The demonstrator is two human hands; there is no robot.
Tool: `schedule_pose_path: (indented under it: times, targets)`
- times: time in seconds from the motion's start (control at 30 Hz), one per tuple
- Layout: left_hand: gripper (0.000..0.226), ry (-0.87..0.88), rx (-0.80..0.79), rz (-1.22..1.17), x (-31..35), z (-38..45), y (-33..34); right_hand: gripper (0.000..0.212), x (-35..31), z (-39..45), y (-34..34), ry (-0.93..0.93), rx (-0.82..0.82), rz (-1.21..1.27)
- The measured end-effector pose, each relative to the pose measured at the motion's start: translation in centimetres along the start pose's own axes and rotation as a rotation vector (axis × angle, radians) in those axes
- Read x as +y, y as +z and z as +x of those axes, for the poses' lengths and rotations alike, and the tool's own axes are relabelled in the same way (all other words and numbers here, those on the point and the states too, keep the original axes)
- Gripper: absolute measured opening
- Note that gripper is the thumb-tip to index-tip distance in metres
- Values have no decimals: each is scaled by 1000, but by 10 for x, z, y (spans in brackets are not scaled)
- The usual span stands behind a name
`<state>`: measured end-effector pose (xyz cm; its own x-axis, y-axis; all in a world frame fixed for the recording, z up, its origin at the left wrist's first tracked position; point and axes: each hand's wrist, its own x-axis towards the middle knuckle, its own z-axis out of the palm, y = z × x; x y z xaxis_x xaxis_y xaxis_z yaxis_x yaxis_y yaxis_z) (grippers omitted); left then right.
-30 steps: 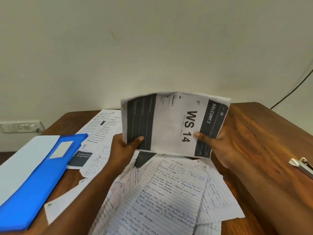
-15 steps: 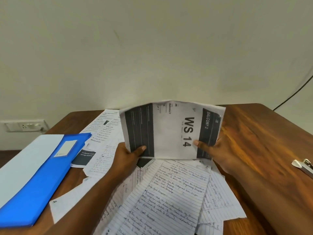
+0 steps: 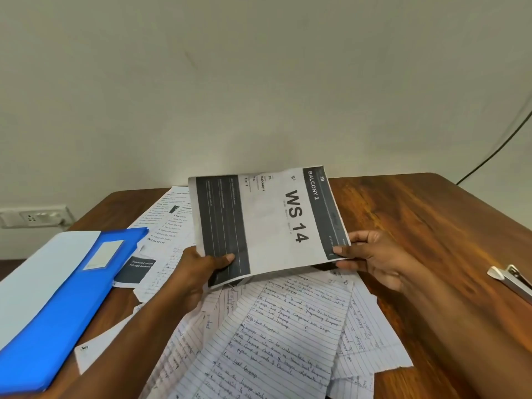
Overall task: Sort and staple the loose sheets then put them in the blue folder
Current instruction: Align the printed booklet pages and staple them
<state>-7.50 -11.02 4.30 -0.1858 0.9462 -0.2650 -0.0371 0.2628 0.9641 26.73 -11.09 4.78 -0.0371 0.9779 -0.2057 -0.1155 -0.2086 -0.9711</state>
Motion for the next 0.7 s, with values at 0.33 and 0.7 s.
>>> schedule_pose_path:
  times: [0.33,0.7]
  targets:
    - [46,-45,41,136,-8,-5,1,34,4,5,3,74,156,101]
    - [71,1146,-39,1143,-19,-45,100,27,7,10,-2,144,166,107]
